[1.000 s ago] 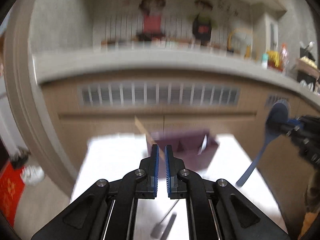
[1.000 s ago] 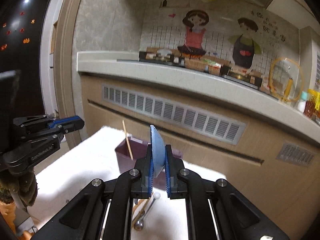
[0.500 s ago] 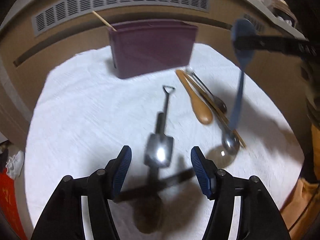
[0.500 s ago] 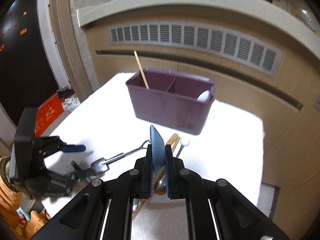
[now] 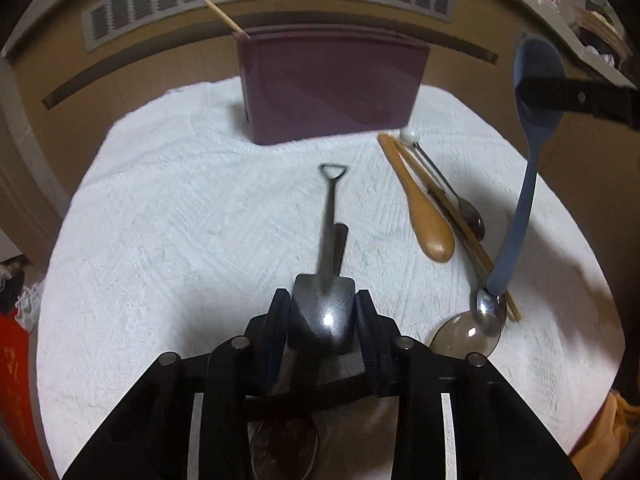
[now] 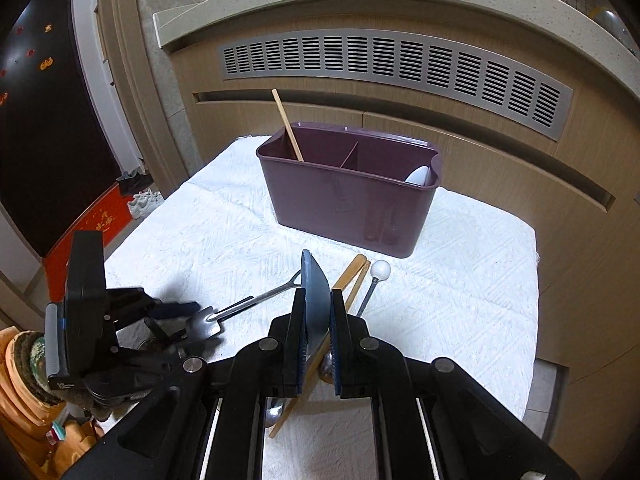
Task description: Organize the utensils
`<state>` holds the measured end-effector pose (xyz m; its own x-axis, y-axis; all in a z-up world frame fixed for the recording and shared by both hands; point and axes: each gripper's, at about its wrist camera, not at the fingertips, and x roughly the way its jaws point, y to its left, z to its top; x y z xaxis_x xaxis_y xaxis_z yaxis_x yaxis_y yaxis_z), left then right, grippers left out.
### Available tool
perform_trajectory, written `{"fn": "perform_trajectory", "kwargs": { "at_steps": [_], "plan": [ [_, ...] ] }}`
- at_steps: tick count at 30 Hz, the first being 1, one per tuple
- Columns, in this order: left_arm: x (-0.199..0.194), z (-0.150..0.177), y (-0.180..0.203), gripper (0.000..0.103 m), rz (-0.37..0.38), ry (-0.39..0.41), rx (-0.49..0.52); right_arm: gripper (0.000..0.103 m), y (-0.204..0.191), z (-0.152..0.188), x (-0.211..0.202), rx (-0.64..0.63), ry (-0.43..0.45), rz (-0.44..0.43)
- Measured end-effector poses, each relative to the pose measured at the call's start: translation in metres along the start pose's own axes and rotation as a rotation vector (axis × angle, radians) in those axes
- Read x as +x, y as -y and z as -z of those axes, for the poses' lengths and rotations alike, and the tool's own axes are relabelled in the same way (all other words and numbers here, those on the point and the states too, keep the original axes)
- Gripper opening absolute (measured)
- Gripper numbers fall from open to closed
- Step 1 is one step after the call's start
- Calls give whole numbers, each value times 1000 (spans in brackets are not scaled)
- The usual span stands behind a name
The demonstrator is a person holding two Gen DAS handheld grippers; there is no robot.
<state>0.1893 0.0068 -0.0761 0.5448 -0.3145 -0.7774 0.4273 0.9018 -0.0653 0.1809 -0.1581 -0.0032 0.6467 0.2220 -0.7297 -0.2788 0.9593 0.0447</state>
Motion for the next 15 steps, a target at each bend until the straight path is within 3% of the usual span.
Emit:
{"fn": "perform_trajectory", "kwargs": {
  "at_steps": [8, 10, 15],
  "plan": [
    [-60, -18, 0, 31, -39, 182, -25, 9, -2, 3, -13, 0, 25, 10],
    [-73, -22, 2, 22, -40, 214, -22, 9, -4, 3, -16, -2, 33, 9],
    [-86, -32, 7, 16, -52, 261, -8, 9, -8, 2, -21, -8, 43, 6]
  ]
}}
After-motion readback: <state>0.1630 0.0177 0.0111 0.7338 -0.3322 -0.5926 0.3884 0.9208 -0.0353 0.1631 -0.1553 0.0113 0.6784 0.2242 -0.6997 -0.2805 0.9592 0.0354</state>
